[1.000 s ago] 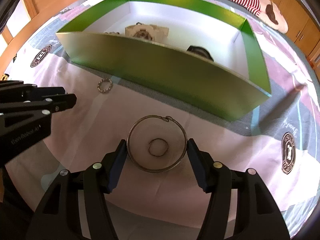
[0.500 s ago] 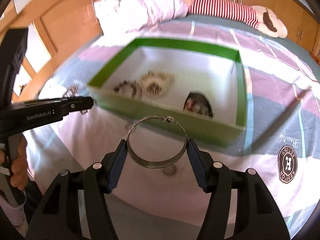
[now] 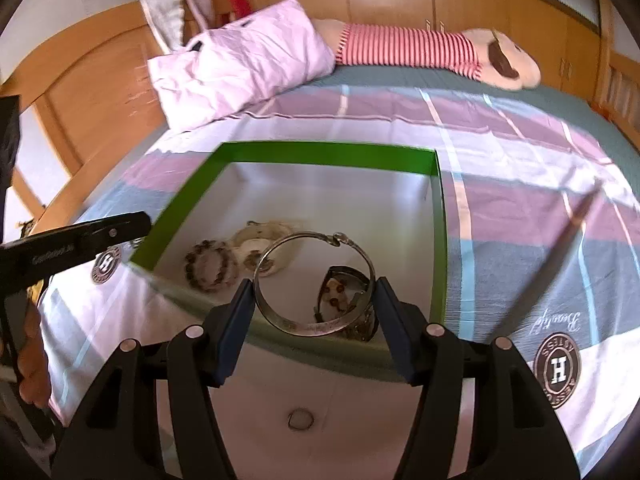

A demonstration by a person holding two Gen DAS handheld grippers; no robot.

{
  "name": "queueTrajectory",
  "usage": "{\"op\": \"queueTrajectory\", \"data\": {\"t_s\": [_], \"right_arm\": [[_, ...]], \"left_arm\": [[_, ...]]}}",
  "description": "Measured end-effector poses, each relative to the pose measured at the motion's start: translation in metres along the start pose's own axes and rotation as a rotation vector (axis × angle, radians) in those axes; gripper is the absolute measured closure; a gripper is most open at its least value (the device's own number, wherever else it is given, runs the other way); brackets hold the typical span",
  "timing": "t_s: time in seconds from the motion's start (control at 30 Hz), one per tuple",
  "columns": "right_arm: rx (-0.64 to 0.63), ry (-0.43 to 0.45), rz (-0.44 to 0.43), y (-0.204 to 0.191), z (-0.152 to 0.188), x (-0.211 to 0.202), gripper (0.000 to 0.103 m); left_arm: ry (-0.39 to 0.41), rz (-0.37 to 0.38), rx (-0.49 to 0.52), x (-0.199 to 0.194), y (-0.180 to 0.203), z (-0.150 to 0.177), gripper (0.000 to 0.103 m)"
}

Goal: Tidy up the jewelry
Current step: 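Lift the charm and bangle and carry both over the green box, then open both tools to drop the charm and bangle into the box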

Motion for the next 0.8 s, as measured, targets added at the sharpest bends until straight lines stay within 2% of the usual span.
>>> {"op": "queueTrajectory", "data": {"t_s": [0.1,0.43,0.47,0.5,0.57,0.7,0.8], "right_arm": [[0.015,-0.004,0.02,0.006,-0.005,0.014,0.042],[0.047,-0.021,0.033,0.018,-0.005,0.025,0.041],[0.05,-0.02,0.023,0.016,-0.006,0.022,0.039],[0.051,-0.018,0.017,0.015,-0.007,0.02,0.033],[0.047,0.005,0.007,0.011,-0.01,0.009,0.029],[0.029,-0.004,-0.049,-0.002,-0.006,-0.012,0.029],[-0.002,-0.076,-0.104,-0.015,0.017,-0.024,0.029]], "left_arm": [[0.007,-0.034,0.033,0.012,-0.001,-0.003,0.081],[-0.022,-0.058,0.059,0.034,0.002,0.001,0.081],[-0.026,-0.057,0.053,0.035,0.001,0.002,0.077],[-0.034,-0.051,0.046,0.035,0.0,0.002,0.068],[-0.04,-0.043,0.024,0.033,-0.002,0.003,0.053],[-0.045,-0.014,0.002,0.017,-0.005,0.002,0.051],[-0.064,0.027,-0.013,-0.002,-0.008,0.01,0.054]]}}
Point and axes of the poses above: each gripper's, at about its wrist camera, not at the fingertips, and x roughly the way its jaws point, y to its right, z to its underside, the point moved 9 cm from there along x, roughly the way its jaws point, and after that the axes turned 1 degree about y, right-handed, at the moved point
